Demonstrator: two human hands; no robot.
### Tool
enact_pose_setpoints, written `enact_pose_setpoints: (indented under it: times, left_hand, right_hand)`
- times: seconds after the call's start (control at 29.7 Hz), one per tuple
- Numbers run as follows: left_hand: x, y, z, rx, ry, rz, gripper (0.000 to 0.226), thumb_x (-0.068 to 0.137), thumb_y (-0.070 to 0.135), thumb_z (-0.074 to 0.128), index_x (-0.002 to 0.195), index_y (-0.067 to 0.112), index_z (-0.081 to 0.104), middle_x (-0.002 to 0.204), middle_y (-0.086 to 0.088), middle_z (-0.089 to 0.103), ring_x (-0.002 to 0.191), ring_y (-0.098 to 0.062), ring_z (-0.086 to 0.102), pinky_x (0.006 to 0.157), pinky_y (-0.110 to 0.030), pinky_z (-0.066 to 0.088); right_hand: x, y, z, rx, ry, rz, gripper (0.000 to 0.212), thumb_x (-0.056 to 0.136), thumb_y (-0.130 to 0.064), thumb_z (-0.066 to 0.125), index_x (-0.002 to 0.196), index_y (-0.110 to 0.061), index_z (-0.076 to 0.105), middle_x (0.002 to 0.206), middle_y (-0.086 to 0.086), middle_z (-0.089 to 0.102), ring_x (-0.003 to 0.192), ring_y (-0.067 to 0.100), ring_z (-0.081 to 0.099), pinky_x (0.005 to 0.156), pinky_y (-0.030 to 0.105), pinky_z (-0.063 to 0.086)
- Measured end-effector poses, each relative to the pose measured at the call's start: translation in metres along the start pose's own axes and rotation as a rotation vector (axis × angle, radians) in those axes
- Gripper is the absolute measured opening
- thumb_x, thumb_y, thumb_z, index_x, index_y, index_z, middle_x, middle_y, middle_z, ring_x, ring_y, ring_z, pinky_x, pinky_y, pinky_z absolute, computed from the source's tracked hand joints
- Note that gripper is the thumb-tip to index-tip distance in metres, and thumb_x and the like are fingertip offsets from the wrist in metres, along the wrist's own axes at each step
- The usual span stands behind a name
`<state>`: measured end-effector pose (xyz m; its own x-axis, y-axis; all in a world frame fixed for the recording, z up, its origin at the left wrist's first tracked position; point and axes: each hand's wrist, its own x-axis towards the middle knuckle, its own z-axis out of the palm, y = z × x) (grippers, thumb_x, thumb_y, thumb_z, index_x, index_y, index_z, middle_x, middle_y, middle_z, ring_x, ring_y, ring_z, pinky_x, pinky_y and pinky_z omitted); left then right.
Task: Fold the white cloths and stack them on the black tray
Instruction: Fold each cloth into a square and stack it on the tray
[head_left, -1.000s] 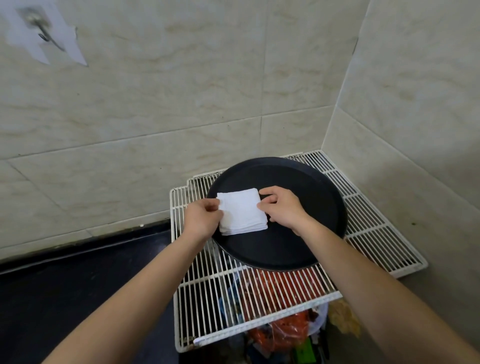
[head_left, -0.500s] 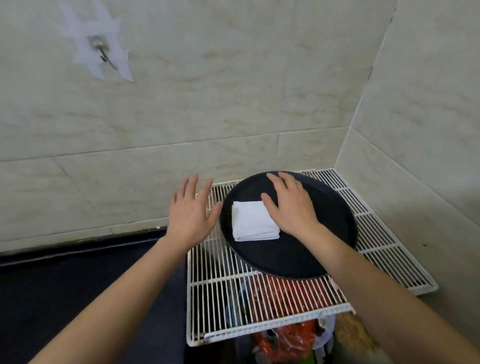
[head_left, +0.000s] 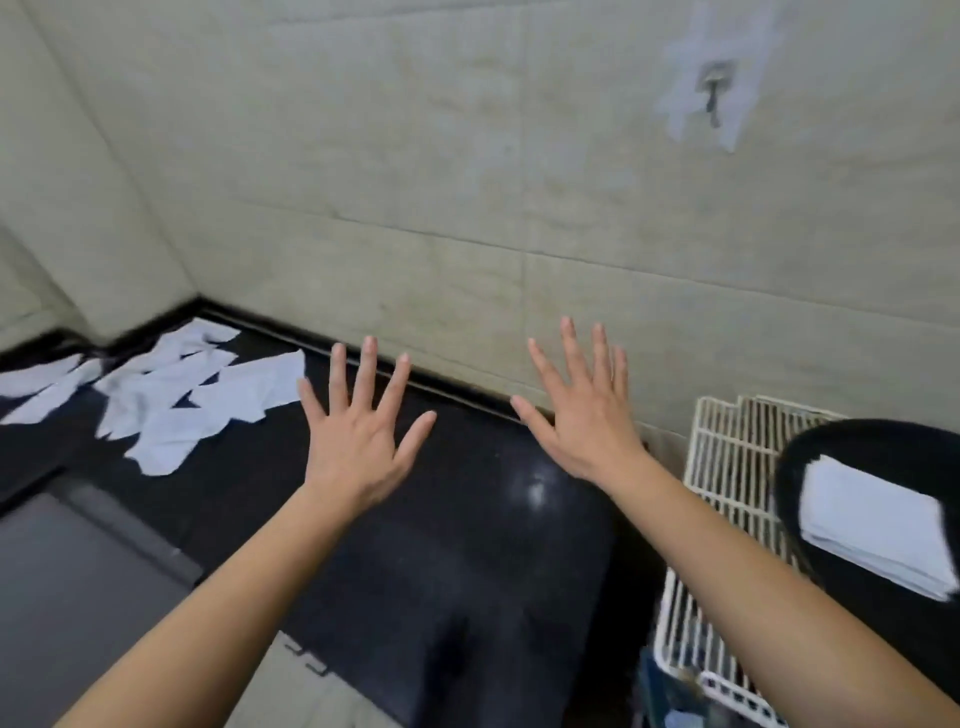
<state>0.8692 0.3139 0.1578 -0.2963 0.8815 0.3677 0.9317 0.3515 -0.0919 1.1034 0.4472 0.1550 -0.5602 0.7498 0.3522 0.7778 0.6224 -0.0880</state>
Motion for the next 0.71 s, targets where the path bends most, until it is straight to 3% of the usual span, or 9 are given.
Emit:
enact_pose_setpoints:
  times: [0.2,0.34,0.47,0.57,0.71]
  left_hand:
    - [-0.054,-0.187,0.006,0.089,-0.026,-0.241,0.068,0.093,0.054,0.023,0.153,0.023,0.027,0.164,-0.010,0.008,0.149,-0.039,0.002,0.108,-0.072,0.018]
    - [-0.093,-0.305,0.008,0.113,-0.032,-0.337,0.067,0.095,0.054,0.019,0.156,0.026,0.019,0.164,-0.010,0.006,0.149,-0.038,-0.001,0.109,-0.071,0.015]
    - [-0.128,-0.416,0.008,0.154,-0.089,-0.426,0.066,0.096,0.056,0.021,0.154,0.025,0.024,0.164,-0.011,0.011,0.149,-0.039,0.003,0.109,-0.072,0.017]
    - [-0.150,-0.479,0.010,0.140,-0.139,-0.518,0.068,0.095,0.058,0.016,0.155,0.027,0.021,0.164,-0.010,0.006,0.150,-0.037,0.000,0.111,-0.070,0.015]
    - [-0.159,-0.535,0.018,0.111,-0.160,-0.568,0.069,0.095,0.059,0.011,0.156,0.028,0.017,0.165,-0.009,0.001,0.150,-0.035,-0.004,0.114,-0.067,0.013]
  right_hand:
    - [0.062,-0.172,0.035,0.060,-0.027,-0.204,0.073,0.096,-0.069,0.019,0.159,-0.033,0.011,0.166,0.011,-0.006,0.150,0.043,-0.010,0.120,0.060,0.000]
    - [0.098,-0.296,0.065,0.082,-0.050,-0.286,0.072,0.097,-0.066,0.021,0.159,-0.031,0.012,0.167,0.011,-0.003,0.151,0.043,-0.005,0.121,0.058,-0.001]
    - [0.124,-0.421,0.100,0.078,-0.120,-0.388,0.072,0.097,-0.066,0.020,0.159,-0.030,0.014,0.166,0.013,0.001,0.150,0.044,0.003,0.120,0.059,0.007]
    - [0.134,-0.492,0.116,0.122,-0.170,-0.437,0.071,0.097,-0.065,0.022,0.158,-0.029,0.017,0.166,0.014,0.006,0.150,0.045,0.008,0.119,0.060,0.013]
    - [0.154,-0.548,0.132,0.116,-0.166,-0.477,0.069,0.100,-0.063,0.025,0.159,-0.032,0.008,0.167,0.009,-0.006,0.152,0.040,-0.004,0.122,0.055,0.001]
